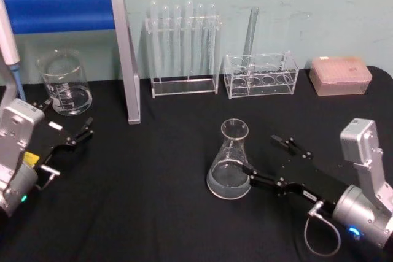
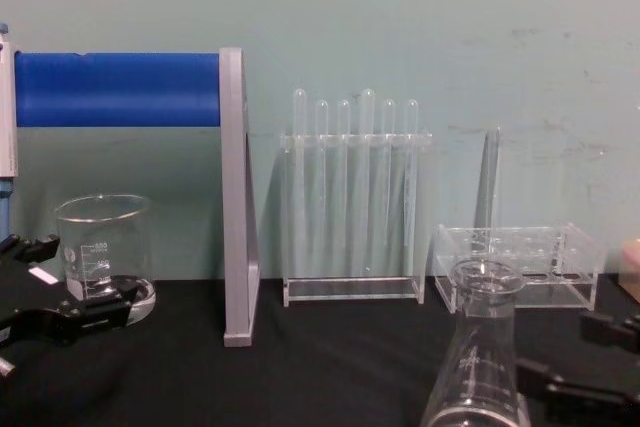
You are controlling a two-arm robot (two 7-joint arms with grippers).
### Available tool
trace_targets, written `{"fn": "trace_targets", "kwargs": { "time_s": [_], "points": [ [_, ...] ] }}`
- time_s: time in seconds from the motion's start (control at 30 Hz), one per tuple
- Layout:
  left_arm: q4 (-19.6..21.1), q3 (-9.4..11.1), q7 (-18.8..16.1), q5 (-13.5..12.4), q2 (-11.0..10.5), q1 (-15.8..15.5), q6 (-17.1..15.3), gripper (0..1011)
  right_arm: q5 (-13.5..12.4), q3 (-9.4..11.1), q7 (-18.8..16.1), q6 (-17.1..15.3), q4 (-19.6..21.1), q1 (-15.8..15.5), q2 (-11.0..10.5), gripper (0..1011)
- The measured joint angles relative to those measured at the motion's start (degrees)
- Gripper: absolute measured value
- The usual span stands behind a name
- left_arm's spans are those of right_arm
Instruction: Grasp the erlenmeyer flask with one hand, shake it three times, then place it back.
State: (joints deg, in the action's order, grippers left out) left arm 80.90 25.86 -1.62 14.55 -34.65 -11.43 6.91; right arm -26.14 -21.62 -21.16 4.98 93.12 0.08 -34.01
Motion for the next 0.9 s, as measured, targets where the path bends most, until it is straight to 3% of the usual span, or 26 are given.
{"fn": "trace_targets", "kwargs": {
  "time_s": [0.37,0.9],
  "points": [
    [0.0,0.0,0.0,0.0,0.0,0.0,0.0,1001,3.3,-1.6,-0.5,-0.7,-3.0,3.9,4.5,1002],
    [0.0,0.0,0.0,0.0,0.0,0.0,0.0,1001,5.5,-1.7,-1.9,-1.5,-6.6,7.7,9.4,1003]
  ]
}}
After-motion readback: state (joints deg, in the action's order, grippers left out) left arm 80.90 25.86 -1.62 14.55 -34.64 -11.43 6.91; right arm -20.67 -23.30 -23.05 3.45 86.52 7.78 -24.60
